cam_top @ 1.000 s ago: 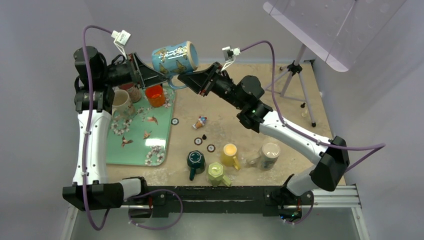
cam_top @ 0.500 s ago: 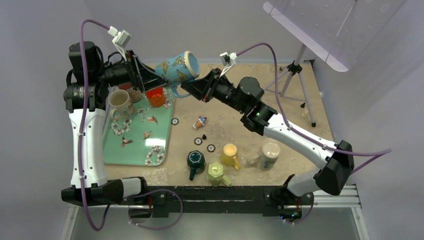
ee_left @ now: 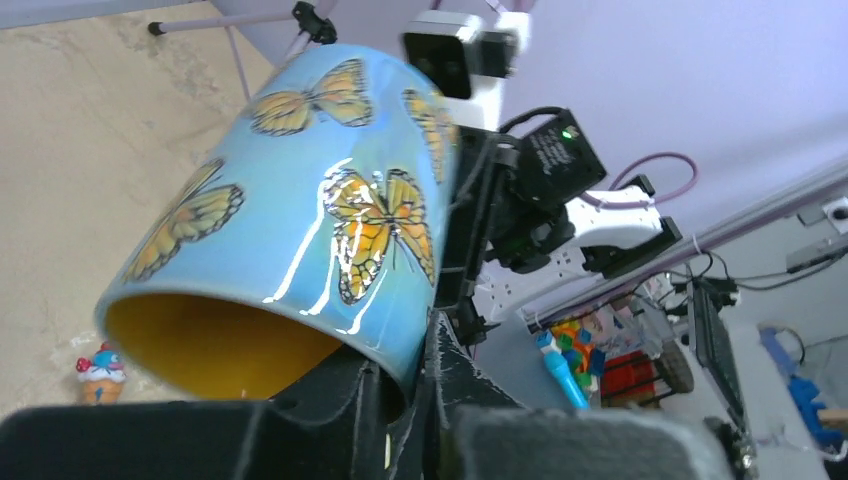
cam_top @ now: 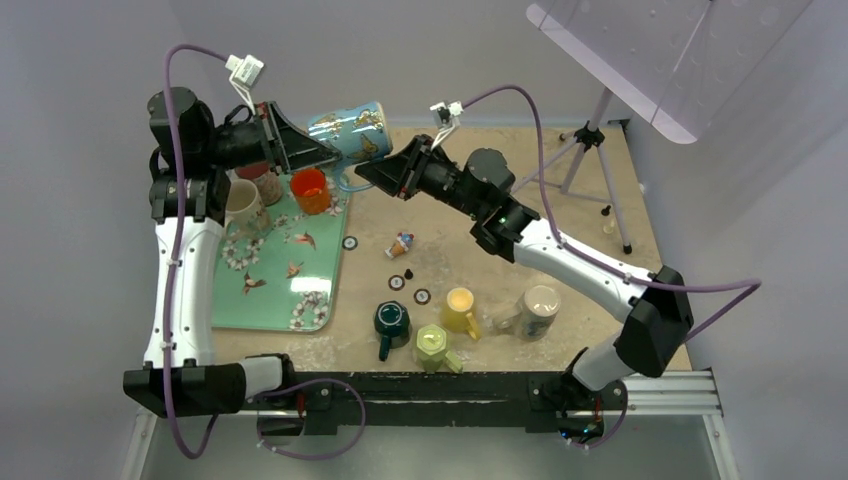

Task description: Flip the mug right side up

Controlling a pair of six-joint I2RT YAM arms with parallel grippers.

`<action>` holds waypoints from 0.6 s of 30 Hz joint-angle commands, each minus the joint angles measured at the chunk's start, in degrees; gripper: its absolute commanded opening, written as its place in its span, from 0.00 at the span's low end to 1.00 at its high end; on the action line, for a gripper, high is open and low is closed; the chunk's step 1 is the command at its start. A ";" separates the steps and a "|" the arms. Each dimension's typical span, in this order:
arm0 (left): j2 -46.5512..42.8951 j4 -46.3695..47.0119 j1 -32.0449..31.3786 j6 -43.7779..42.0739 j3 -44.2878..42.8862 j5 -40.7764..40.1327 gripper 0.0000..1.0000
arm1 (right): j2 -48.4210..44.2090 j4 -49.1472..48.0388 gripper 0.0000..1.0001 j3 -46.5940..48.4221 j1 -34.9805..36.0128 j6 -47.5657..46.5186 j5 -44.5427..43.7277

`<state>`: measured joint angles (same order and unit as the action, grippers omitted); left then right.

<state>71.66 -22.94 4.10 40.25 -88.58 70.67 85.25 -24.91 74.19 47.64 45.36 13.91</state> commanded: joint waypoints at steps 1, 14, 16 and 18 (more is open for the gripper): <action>-2.34 14.57 -1.08 13.12 0.52 2.22 0.00 | 3.25 -7.25 0.00 3.44 0.53 1.28 5.09; 3.94 -38.05 -1.36 -64.85 -0.38 -53.01 0.00 | 6.59 28.44 0.98 6.71 -1.06 -4.67 -8.62; 5.35 -38.33 -1.37 -68.83 3.07 -56.08 0.00 | 6.56 29.87 0.98 5.92 -1.05 -5.08 -10.69; 7.28 -38.81 -1.37 -70.56 4.85 -57.44 0.00 | 6.63 30.92 0.98 5.79 -1.04 -5.72 -12.18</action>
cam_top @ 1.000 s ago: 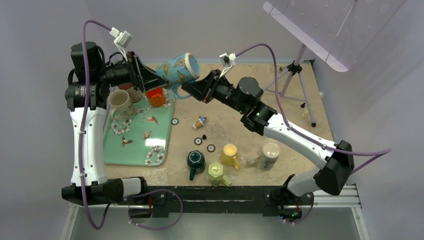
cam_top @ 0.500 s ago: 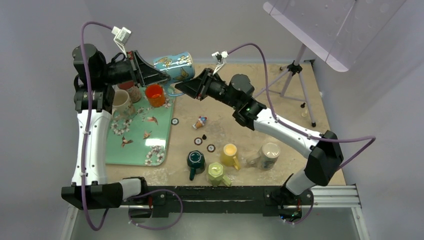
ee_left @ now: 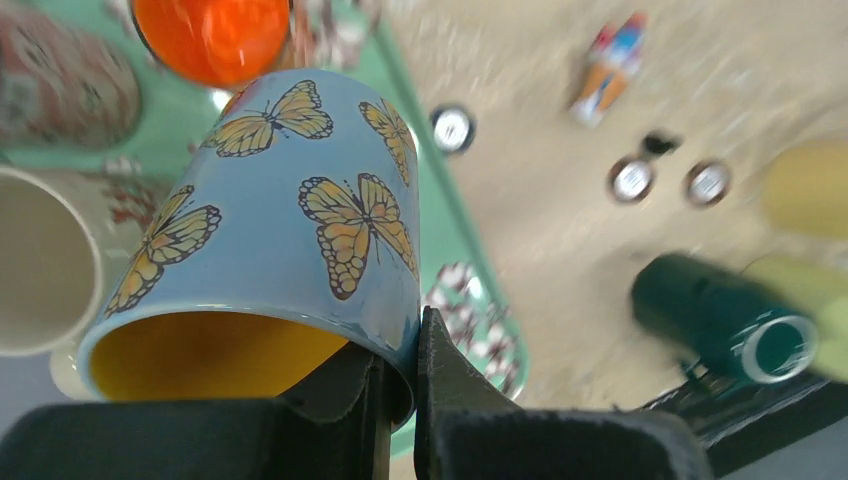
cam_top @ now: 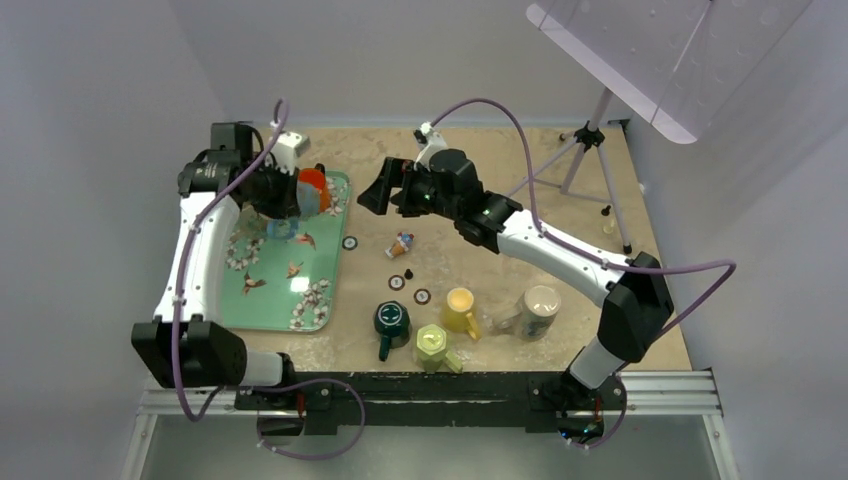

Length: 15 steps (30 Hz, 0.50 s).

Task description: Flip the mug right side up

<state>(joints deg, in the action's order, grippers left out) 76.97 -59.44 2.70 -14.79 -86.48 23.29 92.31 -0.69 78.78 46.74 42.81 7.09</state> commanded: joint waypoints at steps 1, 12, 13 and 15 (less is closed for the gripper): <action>3.21 -2.20 0.03 -16.12 3.40 -10.74 0.00 | -0.30 7.21 0.98 1.30 -0.11 -3.39 -5.49; 19.96 9.77 0.44 -17.21 3.65 -18.84 0.00 | 1.23 19.05 0.98 2.91 0.60 -8.10 -13.00; 21.58 9.29 0.40 -17.18 2.71 -19.04 0.00 | 1.43 20.31 0.98 2.92 0.96 -8.50 -13.64; 23.99 8.40 0.55 -17.17 1.09 -18.98 0.00 | 1.70 22.49 0.97 2.95 1.87 -9.51 -14.94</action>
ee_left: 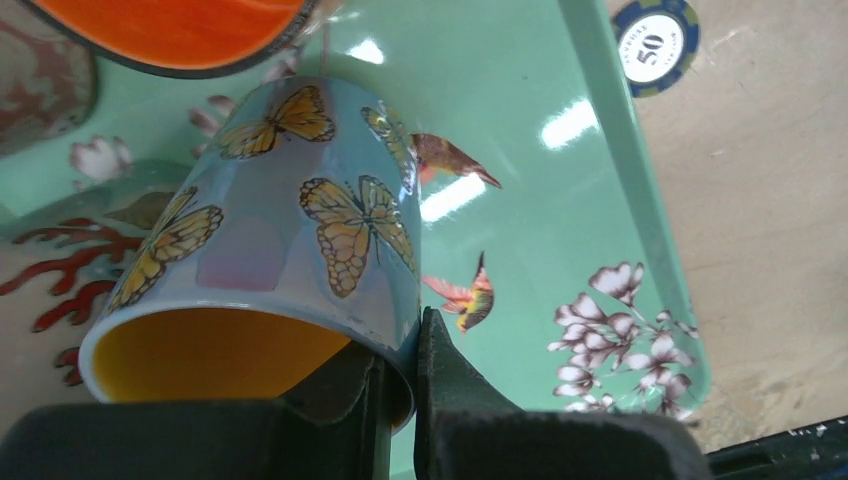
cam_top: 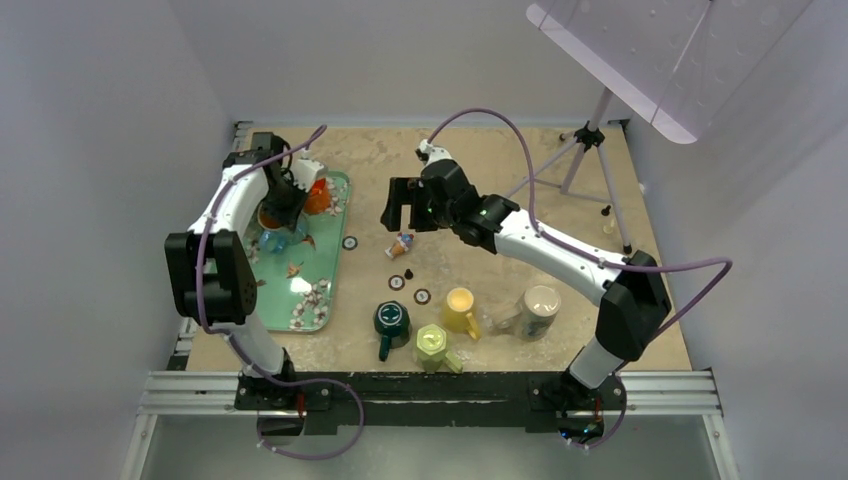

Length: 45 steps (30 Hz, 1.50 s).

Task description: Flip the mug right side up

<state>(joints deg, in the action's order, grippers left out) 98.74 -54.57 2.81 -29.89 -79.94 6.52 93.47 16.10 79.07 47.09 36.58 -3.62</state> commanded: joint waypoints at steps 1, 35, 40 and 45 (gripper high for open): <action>3.05 3.36 0.44 -2.17 -5.99 -2.22 0.00 | 0.71 7.30 0.97 2.66 2.05 -3.67 -4.81; -16.57 -7.36 0.44 5.01 -10.79 16.71 0.60 | -28.26 32.87 0.70 -27.86 8.63 11.94 -1.51; -17.19 -7.34 0.37 5.55 -10.59 17.11 0.60 | -23.92 23.27 0.65 -30.74 8.74 10.92 -7.16; -18.20 -6.81 0.38 4.29 -9.74 16.00 0.60 | -19.60 17.61 0.52 -31.96 9.76 10.41 -9.91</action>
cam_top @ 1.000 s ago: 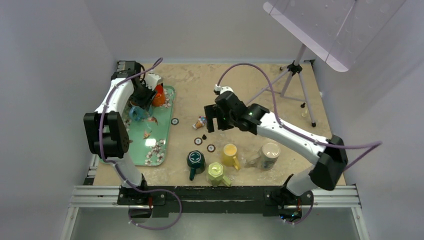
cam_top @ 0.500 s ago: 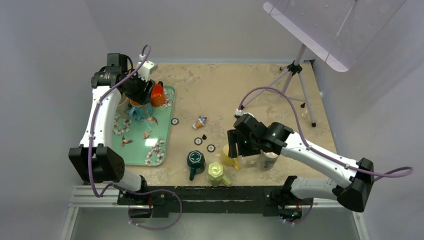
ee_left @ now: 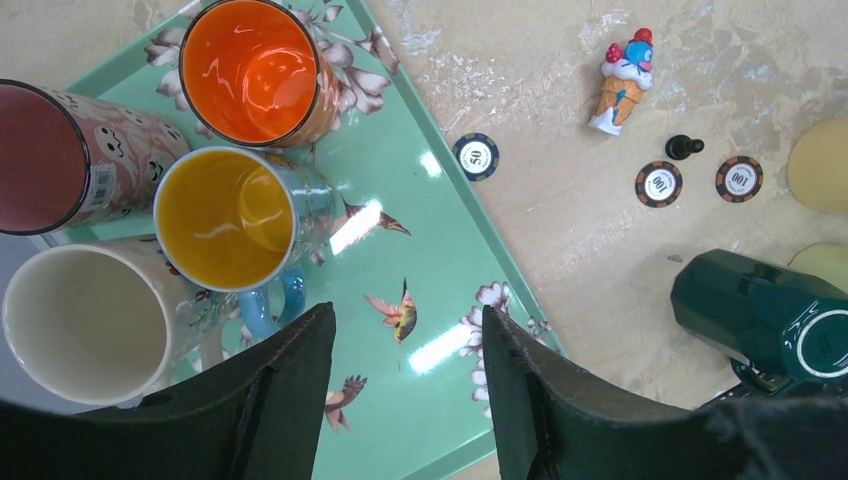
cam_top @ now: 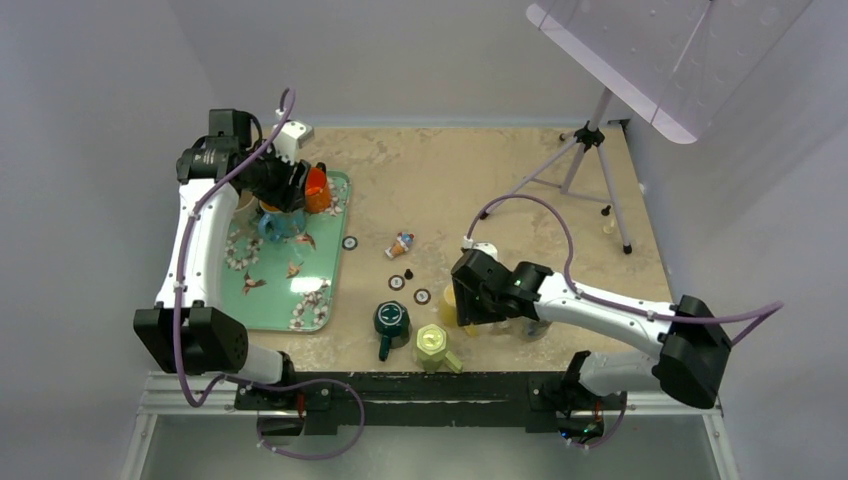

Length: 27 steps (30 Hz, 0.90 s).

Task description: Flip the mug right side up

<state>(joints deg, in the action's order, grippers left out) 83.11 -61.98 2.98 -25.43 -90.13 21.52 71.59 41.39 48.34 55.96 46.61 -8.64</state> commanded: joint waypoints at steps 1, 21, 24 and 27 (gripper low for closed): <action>-2.67 0.69 0.24 -0.43 0.62 0.75 0.60 | 2.84 -8.06 0.50 -1.21 1.02 0.34 -6.15; -3.54 -0.12 0.21 0.55 0.66 3.00 0.60 | 8.94 -14.24 0.00 -2.55 1.61 1.78 -23.12; -4.09 -1.44 0.25 2.55 -0.50 6.28 0.60 | 3.45 -15.15 0.00 -0.56 1.67 -0.27 -22.06; -4.93 -2.51 0.25 6.87 -2.51 13.63 0.60 | -5.37 -19.73 0.00 1.88 1.65 -4.12 -19.92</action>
<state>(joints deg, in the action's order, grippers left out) 81.10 -62.81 2.98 -23.81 -89.17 25.08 78.08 28.27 45.08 57.47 46.78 -27.18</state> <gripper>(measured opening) 0.600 0.178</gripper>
